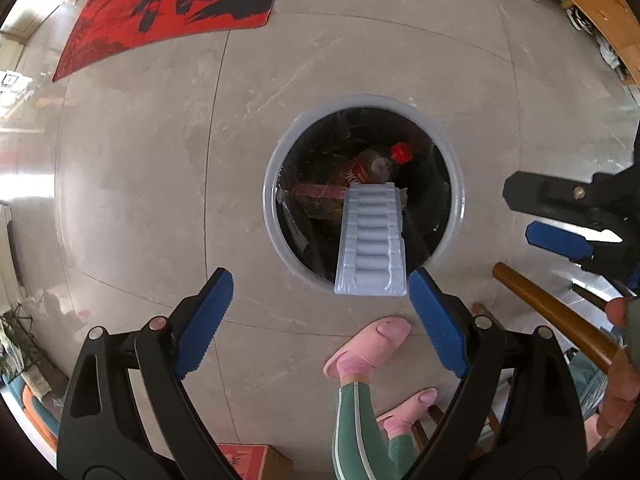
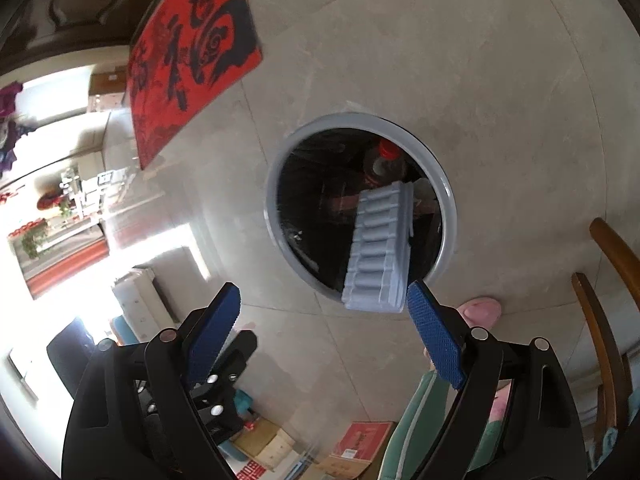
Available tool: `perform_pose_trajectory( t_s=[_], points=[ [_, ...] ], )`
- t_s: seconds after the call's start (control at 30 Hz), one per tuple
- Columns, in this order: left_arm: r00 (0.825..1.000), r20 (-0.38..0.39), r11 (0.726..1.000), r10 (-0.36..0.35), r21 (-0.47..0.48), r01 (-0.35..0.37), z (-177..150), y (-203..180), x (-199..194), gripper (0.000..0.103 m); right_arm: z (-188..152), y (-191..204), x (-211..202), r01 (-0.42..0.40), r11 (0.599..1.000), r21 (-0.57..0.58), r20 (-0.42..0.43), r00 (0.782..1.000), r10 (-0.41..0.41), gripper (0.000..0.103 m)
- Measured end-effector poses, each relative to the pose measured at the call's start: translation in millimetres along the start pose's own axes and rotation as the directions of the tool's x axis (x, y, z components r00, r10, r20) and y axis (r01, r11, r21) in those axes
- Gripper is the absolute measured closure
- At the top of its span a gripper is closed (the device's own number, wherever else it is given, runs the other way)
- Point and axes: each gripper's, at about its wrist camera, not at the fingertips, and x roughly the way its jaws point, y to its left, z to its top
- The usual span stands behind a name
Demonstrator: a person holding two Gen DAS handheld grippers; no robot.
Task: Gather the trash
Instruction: 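Open both grippers to drop the insert and tray into the bin, then move both grippers back over the table toward the gum box and wrapper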
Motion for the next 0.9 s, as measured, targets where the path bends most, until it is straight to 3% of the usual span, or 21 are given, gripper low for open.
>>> perform_pose_trajectory(
  t_s=[0.17,0.27,0.37,0.43,0.57,0.67,0.7,0.8,0.9],
  points=[
    [0.998,0.062,1.000,0.015,0.027,-0.016,-8,-10,-39,0.016,-33,27,-60,-0.048,0.996,-0.078,0.084,0.995,0.054,0.018],
    [0.988,0.136,0.996,0.076,0.034,-0.081,-15,-17,-79,0.016,-58,34,-113,-0.101,0.992,-0.069,0.162,0.980,0.112,0.018],
    [0.969,0.224,0.992,0.105,0.045,-0.118,-23,-25,-132,0.015,-83,41,-160,-0.154,0.985,-0.082,0.223,0.960,0.169,0.018],
    [0.953,0.270,0.986,0.137,0.056,-0.157,-27,-30,-162,0.008,-105,46,-188,-0.191,0.976,-0.102,0.262,0.942,0.211,0.018],
    [0.909,0.357,0.968,0.216,0.041,-0.246,-38,-41,-231,0.008,-154,63,-241,-0.217,0.965,-0.148,0.322,0.912,0.255,0.018],
    [0.858,0.454,0.954,0.239,0.055,-0.295,-55,-55,-292,0.007,-191,76,-286,-0.195,0.961,-0.196,0.377,0.890,0.258,0.018],
    [0.833,0.497,0.948,0.242,0.060,-0.312,-63,-62,-317,0.007,-205,80,-304,-0.175,0.961,-0.214,0.407,0.879,0.251,0.018],
    [0.798,0.556,0.945,0.233,0.065,-0.321,-83,-79,-367,0.007,-237,89,-350,-0.102,0.962,-0.253,0.475,0.853,0.215,0.018],
    [0.766,0.625,0.949,0.149,0.128,-0.289,-112,-109,-419,0.007,-283,82,-409,-0.048,0.962,-0.268,0.576,0.793,0.200,0.017]
  ],
)
